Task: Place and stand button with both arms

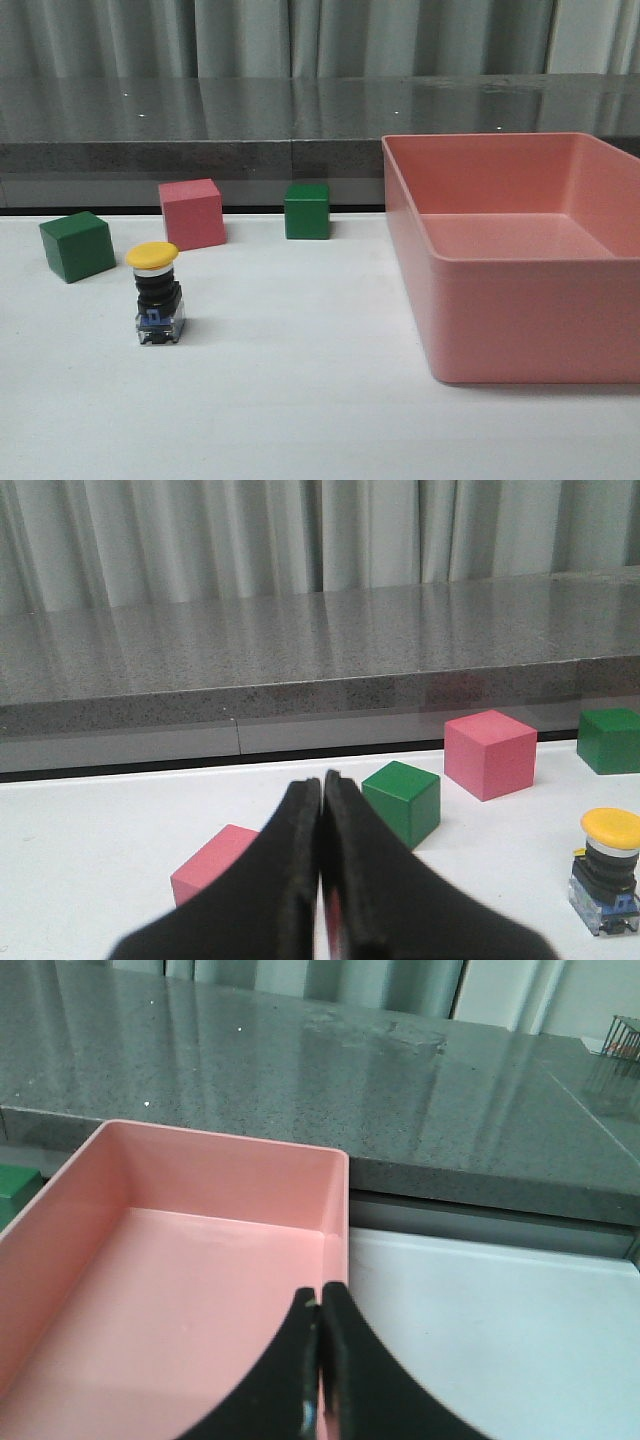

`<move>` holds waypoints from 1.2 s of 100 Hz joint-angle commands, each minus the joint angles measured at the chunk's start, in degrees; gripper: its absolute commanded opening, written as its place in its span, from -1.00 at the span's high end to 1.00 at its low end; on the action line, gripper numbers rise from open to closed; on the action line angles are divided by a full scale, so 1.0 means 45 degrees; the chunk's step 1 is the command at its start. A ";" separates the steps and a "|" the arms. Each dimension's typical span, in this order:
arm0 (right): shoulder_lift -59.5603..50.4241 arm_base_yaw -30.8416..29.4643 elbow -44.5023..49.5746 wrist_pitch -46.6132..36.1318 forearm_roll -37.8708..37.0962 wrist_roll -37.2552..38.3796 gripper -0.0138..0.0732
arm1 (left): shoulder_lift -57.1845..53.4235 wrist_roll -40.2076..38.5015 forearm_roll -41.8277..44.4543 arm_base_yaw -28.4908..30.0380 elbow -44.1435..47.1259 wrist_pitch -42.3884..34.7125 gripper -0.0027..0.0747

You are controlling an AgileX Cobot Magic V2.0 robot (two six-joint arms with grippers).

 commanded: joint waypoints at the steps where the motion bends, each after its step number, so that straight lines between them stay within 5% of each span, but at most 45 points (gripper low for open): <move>1: -0.0917 0.0054 0.0341 -0.1485 -0.1278 0.1575 0.81 | -0.0412 -0.0155 -0.0086 -0.0105 0.0586 -0.0977 0.98; 14: -0.2552 0.0157 0.1854 -0.2294 -0.3453 0.4419 0.81 | -0.0412 -0.0155 -0.0086 -0.0105 0.0586 -0.0977 0.98; 28: -0.4580 0.0157 0.3312 -0.2446 -0.3787 0.5703 0.81 | -0.0412 -0.0155 -0.0086 -0.0105 0.0586 -0.0977 0.98; 120: -0.5793 0.0157 0.4258 -0.2234 -0.3521 0.5766 0.81 | -0.0389 -0.0155 -0.0086 -0.0105 0.0586 -0.0977 0.98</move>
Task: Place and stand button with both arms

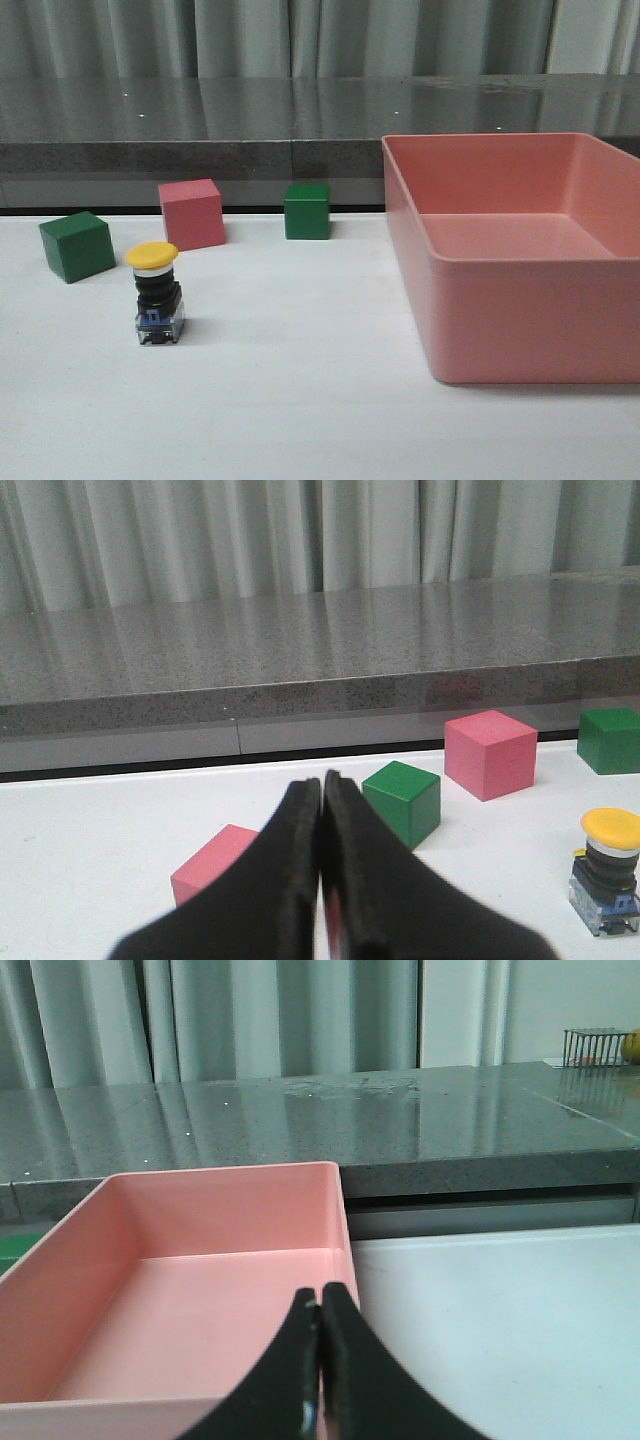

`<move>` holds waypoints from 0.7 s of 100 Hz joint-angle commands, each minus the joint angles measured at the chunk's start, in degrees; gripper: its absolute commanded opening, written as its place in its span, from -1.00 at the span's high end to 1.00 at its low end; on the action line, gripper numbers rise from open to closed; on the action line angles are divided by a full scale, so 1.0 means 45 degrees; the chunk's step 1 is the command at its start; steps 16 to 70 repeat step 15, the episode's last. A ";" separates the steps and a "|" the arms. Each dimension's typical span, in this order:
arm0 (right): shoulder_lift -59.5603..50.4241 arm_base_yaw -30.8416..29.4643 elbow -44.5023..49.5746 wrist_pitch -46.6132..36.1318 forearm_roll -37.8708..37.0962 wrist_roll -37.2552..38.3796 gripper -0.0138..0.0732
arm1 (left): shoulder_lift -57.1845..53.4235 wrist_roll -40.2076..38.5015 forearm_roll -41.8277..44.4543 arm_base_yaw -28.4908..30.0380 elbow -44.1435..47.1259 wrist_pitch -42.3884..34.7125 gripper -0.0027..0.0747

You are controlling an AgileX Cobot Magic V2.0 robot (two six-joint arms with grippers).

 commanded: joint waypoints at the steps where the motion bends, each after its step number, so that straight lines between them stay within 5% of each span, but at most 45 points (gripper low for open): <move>1: -0.0213 0.0025 -0.0144 -0.0950 0.0000 0.0034 0.81 | -0.0389 -0.0155 -0.0086 -0.0105 0.0586 -0.0977 0.98; 70: -0.0213 0.0025 -0.0144 -0.0950 0.0000 0.0034 0.81 | -0.0389 -0.0155 -0.0086 -0.0105 0.0586 -0.0977 0.98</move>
